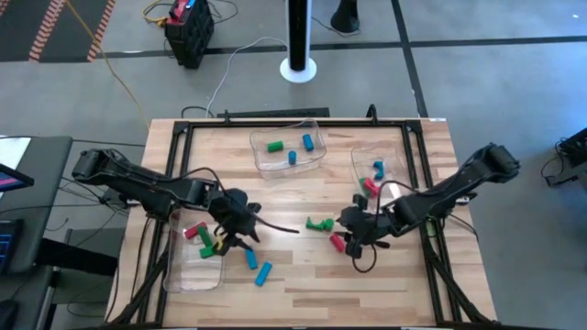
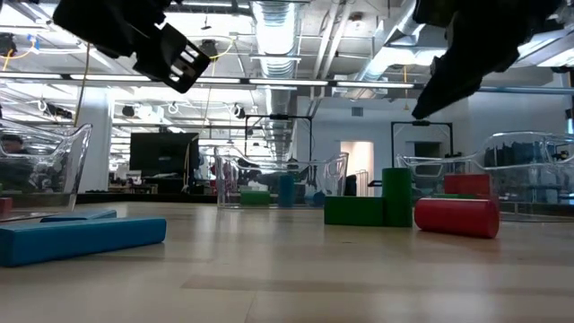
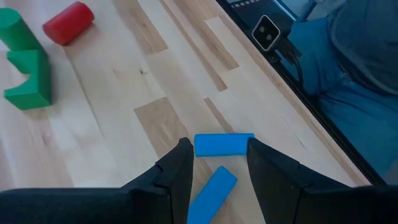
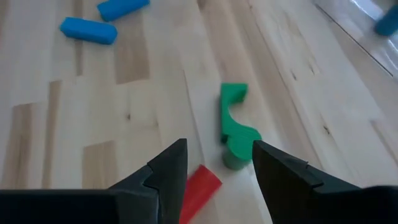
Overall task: Sort blocks by size
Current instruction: Put the left blue rectangle block into the left transparent bin
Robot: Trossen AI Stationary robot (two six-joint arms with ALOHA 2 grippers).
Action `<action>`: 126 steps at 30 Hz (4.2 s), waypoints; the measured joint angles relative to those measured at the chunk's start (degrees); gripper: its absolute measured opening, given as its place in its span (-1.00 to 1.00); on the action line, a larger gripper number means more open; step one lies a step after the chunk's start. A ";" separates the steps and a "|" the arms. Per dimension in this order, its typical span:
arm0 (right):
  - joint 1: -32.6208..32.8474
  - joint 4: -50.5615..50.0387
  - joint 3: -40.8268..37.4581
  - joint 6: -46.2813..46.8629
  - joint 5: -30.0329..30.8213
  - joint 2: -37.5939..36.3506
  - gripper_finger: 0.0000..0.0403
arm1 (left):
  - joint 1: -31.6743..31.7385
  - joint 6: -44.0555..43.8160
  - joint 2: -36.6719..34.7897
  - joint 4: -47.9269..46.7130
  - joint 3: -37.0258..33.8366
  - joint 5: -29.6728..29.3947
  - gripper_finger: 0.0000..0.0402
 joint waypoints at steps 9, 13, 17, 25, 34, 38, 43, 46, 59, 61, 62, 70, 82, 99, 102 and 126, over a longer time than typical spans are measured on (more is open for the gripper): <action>0.62 8.63 0.01 -5.38 -2.52 1.56 0.03 | -1.97 0.15 3.11 -1.31 -0.13 -0.81 -0.29; 0.64 11.11 0.00 -7.38 -2.54 1.58 0.03 | -3.15 0.83 7.90 -1.34 -0.22 -2.69 -0.29; 0.63 11.80 0.00 -7.82 -2.54 1.58 0.03 | -4.28 2.62 11.93 -1.36 -0.31 -3.31 -0.29; 0.63 13.18 0.00 -8.45 -2.55 1.58 0.03 | -6.34 4.79 13.42 -3.35 -0.31 -11.74 -0.29; 0.64 13.38 0.00 -8.87 -2.58 1.58 0.03 | -7.46 5.03 13.42 -4.33 -0.31 -12.03 -0.29; 0.64 13.38 0.00 -8.87 -2.60 1.58 0.03 | -8.43 7.19 13.42 -4.28 -0.31 -12.28 -0.29; 0.64 13.40 0.00 -8.85 -2.59 1.56 0.03 | -9.98 10.36 13.42 -3.52 -0.31 -14.44 -0.29; 0.64 13.52 0.00 -8.85 -2.60 1.56 0.03 | -10.74 11.61 13.42 -3.10 -0.31 -17.63 -0.29; 0.64 13.84 0.02 -8.69 -2.63 1.56 0.03 | -10.91 12.70 19.29 -1.33 -0.07 -15.74 -0.29; 0.62 13.87 0.02 -8.69 -2.63 1.56 0.03 | -10.90 12.77 19.39 -1.06 -0.07 -16.01 -0.29; 0.64 13.87 0.02 -8.70 -2.63 1.56 0.03 | -10.92 12.90 19.41 -1.11 -0.09 -16.07 -0.29; 0.62 13.86 0.02 -8.70 -2.61 1.56 0.03 | -10.92 13.72 19.71 -2.61 -0.43 -17.57 -0.29; 0.62 13.84 0.02 -8.74 -2.61 1.56 0.03 | -10.92 13.44 19.65 -2.46 -0.37 -18.41 -0.33; 0.51 13.84 0.02 -8.82 -2.60 1.56 0.03 | -10.92 15.85 19.65 -5.31 4.01 -18.82 -0.53; 0.51 13.84 0.02 -8.80 -2.60 1.56 0.03 | -10.92 16.84 19.65 -7.34 5.55 -19.21 -0.53; 0.51 13.73 0.02 -8.83 -2.59 1.56 0.03 | -9.97 19.15 19.63 -25.02 17.82 -34.12 -0.53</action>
